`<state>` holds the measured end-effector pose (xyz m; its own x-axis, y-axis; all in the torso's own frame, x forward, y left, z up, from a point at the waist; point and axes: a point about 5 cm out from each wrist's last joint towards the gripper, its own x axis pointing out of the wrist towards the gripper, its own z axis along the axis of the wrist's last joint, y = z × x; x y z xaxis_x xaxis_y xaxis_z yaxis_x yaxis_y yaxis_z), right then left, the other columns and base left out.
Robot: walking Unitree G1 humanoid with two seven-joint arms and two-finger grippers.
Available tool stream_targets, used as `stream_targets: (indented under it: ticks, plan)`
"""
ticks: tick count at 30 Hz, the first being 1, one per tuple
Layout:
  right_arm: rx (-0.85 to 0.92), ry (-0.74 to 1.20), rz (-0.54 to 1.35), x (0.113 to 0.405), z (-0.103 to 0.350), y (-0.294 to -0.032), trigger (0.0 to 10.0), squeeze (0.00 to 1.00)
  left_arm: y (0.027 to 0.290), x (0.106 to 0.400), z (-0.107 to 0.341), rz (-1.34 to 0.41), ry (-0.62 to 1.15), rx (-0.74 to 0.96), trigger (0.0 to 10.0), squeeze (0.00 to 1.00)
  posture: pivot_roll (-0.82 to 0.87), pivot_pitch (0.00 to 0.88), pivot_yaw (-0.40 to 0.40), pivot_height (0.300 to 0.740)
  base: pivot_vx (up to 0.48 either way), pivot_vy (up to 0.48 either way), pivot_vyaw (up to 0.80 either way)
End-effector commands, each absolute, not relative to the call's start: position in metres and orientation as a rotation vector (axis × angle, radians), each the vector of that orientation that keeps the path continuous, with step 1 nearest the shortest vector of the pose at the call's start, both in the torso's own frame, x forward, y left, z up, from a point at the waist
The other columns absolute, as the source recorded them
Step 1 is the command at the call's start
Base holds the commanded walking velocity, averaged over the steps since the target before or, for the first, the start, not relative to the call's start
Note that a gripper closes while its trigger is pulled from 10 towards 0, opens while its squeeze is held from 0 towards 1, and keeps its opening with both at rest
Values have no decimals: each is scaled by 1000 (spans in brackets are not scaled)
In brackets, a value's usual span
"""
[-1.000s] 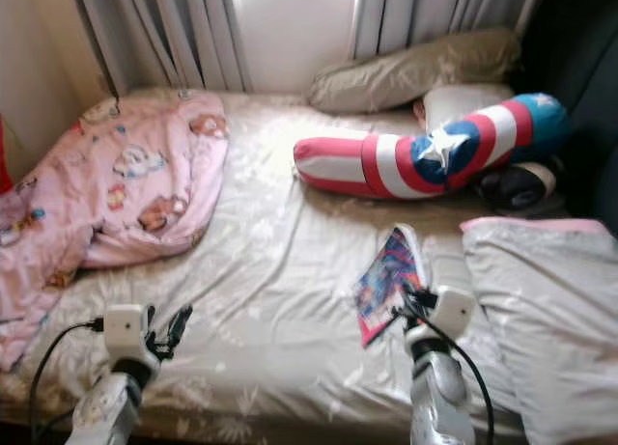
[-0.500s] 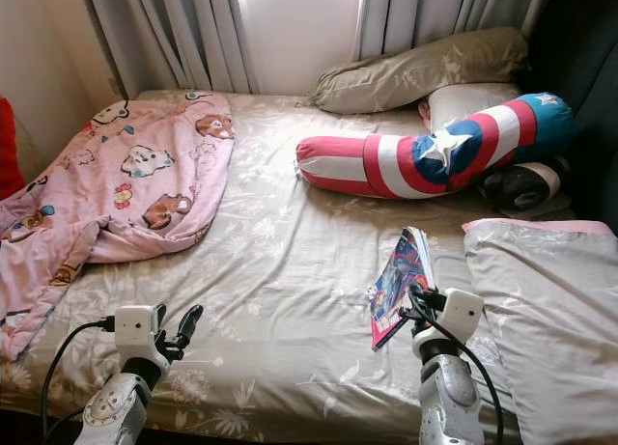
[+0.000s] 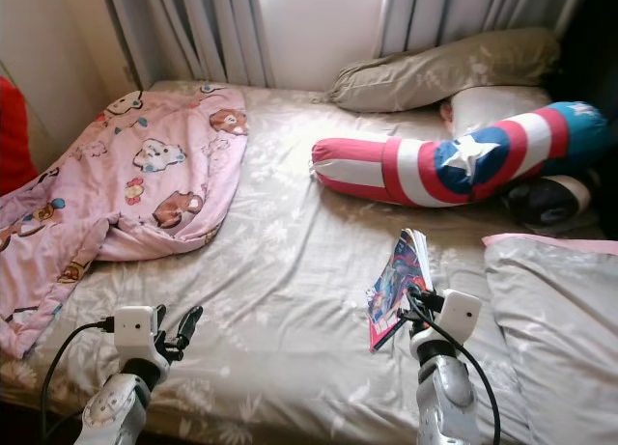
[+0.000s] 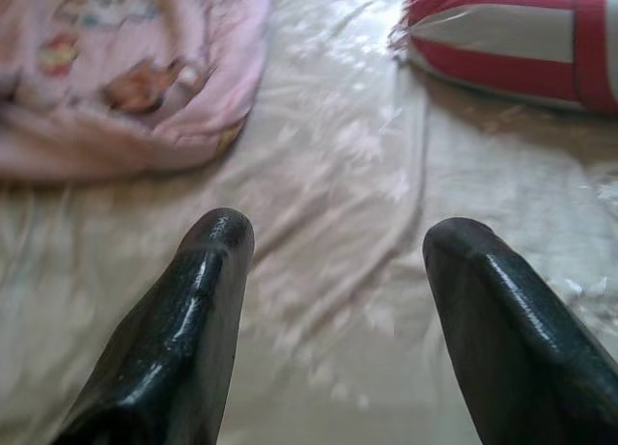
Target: Clean up the room
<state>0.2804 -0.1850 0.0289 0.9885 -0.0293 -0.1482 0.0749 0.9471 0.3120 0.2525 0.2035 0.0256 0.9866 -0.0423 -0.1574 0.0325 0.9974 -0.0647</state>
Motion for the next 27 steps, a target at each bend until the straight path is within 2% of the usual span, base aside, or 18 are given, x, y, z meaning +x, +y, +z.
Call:
stream_targets:
  ticks: [1, 25, 27]
  plan:
    - [303, 103, -86, 281, 34, -198, 10000, 0, 197, 256, 30, -55, 137, -74, 10000, 0, 154, 19, -9, 706, 0, 0, 0]
    - [328, 123, -41, 281, 32, -185, 10000, 0, 193, 262, 50, -66, 54, -77, 10000, 0, 150, 21, -9, 706, 0, 0, 0]
    - [336, 137, -27, 282, 31, -183, 10000, 0, 192, 262, 50, -68, 56, -79, 10000, 0, 146, 19, -6, 693, 0, 0, 0]
